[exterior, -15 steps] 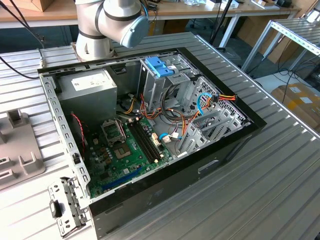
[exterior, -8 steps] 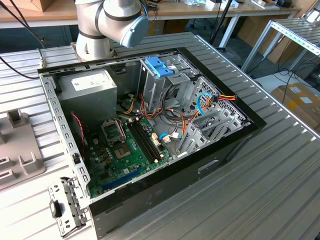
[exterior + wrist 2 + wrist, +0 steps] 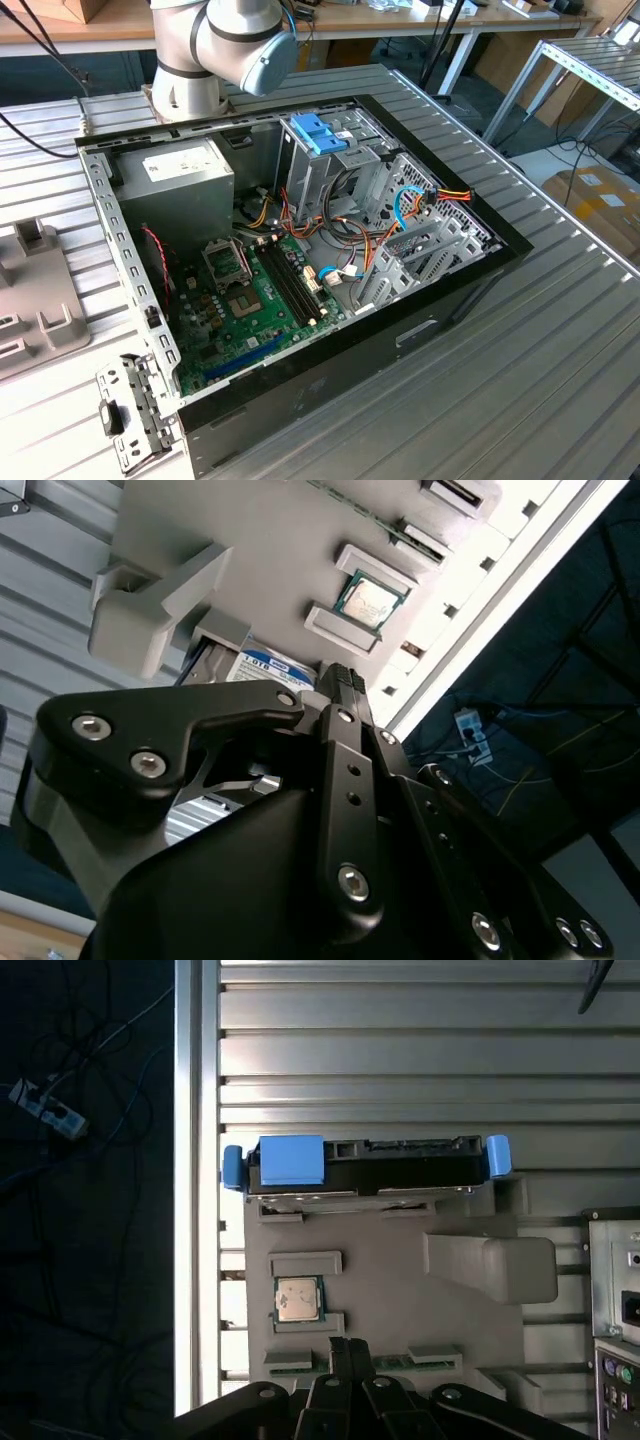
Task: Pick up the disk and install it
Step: 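Pick up the disk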
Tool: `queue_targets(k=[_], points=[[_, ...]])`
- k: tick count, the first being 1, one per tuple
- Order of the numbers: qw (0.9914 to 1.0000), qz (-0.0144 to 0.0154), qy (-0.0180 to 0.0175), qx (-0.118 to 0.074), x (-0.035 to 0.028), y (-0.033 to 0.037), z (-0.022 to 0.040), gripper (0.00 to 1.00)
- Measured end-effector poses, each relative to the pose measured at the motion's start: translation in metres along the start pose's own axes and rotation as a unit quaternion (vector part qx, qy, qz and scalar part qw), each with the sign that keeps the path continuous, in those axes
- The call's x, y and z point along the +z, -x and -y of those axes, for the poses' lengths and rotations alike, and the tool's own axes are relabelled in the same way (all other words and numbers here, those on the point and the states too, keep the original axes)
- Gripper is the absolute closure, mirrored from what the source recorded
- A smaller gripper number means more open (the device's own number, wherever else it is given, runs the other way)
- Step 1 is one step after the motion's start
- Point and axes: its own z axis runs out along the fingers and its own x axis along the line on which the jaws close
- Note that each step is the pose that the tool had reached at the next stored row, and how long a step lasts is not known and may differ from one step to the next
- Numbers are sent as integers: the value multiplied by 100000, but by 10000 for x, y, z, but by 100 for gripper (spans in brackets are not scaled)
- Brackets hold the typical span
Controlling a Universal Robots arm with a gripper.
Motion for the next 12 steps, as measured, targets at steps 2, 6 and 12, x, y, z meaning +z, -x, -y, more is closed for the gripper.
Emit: queue_targets(k=[2,6,12], points=[[99997,-37,20,-787,0,0,0,89],[99970,-109,59,-2426,0,0,0,89],[99873,-225,123,-5025,0,0,0,89]])
